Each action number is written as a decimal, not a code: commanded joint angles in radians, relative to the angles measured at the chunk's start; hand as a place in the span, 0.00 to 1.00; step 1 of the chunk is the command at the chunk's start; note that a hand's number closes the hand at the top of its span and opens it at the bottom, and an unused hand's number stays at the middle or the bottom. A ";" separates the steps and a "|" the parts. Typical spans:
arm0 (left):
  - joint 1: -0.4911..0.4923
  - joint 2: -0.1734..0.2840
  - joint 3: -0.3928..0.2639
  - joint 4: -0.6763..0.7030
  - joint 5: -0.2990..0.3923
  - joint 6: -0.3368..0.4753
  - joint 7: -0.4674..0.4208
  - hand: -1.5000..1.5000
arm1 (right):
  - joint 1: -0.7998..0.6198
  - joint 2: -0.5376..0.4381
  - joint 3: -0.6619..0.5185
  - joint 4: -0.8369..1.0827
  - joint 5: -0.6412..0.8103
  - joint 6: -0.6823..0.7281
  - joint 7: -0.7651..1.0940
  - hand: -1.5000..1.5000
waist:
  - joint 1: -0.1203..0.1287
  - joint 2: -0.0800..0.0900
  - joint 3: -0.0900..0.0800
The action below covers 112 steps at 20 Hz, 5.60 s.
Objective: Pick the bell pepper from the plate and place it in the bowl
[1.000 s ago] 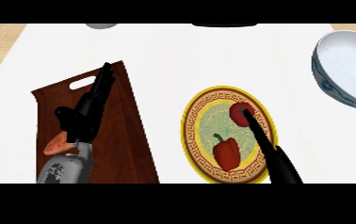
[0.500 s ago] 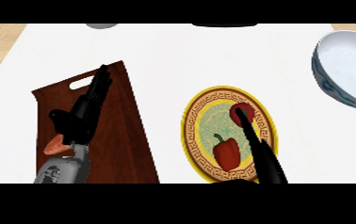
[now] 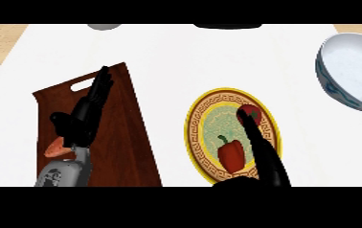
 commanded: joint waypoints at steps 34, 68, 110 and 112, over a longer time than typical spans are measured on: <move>0.023 0.005 0.042 -0.026 0.000 -0.003 0.023 0.50 | 0.256 -0.823 -0.714 -0.143 -0.870 0.744 -1.218 1.00 | -0.060 -0.003 0.006; -0.018 -0.054 -0.045 -0.044 -0.046 -0.021 0.043 0.50 | -0.373 -1.064 -0.608 0.367 -0.646 0.417 -0.805 1.00 | 0.057 0.020 0.007; -0.015 -0.024 0.019 -0.005 -0.004 -0.058 -0.003 0.50 | -0.992 -0.986 -0.561 1.515 -0.569 0.951 -1.107 0.00 | 0.050 0.027 0.012; -0.030 -0.035 0.012 -0.004 -0.026 -0.031 0.015 0.50 | -0.961 -1.004 -0.561 1.511 -0.579 0.989 -1.117 0.00 | 0.041 0.029 0.015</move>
